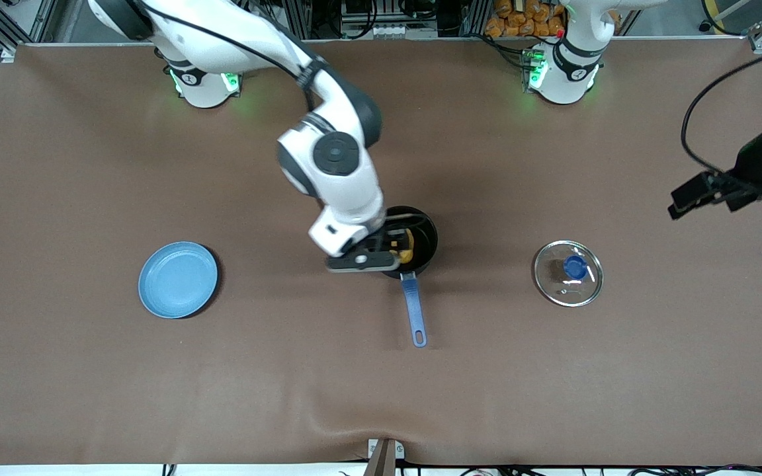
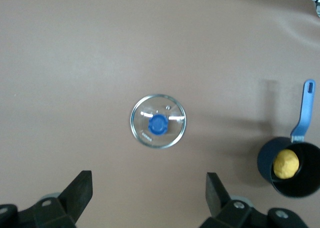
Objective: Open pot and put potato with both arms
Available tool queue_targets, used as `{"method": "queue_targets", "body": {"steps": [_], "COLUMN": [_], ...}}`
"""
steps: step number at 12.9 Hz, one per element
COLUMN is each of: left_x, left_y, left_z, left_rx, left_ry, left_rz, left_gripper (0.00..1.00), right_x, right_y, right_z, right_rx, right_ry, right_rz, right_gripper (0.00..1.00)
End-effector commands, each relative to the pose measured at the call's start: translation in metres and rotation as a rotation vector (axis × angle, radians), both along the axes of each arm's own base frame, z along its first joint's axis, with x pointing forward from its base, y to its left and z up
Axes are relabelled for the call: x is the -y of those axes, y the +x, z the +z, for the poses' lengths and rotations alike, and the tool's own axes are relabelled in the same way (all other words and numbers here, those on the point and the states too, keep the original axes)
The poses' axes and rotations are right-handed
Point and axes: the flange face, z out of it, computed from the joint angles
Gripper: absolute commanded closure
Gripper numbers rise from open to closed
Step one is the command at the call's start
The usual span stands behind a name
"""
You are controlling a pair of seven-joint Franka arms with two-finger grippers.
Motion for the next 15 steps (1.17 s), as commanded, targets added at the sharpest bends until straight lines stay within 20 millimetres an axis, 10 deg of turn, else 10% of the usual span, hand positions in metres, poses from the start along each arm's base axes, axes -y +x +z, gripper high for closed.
{"method": "queue_targets", "body": {"steps": [1,8,15], "left_x": [-0.004,-0.002,-0.01], "left_y": [-0.029,-0.062,-0.069], "left_z": [0.037,0.047,0.041], "left_rx": [0.021,-0.043,-0.113], "left_ry": [-0.022,-0.006,-0.008], "left_rz": [-0.006,-0.026,-0.022], "left_gripper": [0.0,0.0,0.0], "right_x": [0.106,0.312,0.424], "right_y": [0.027,0.06,0.023], "right_z": [0.053,0.128,0.19], "right_rx": [-0.072,-0.142,-0.206], "right_ry": [-0.089,-0.145,-0.152], "right_rz": [0.01,0.255,0.158], "right_gripper": [0.0,0.0,0.0]}}
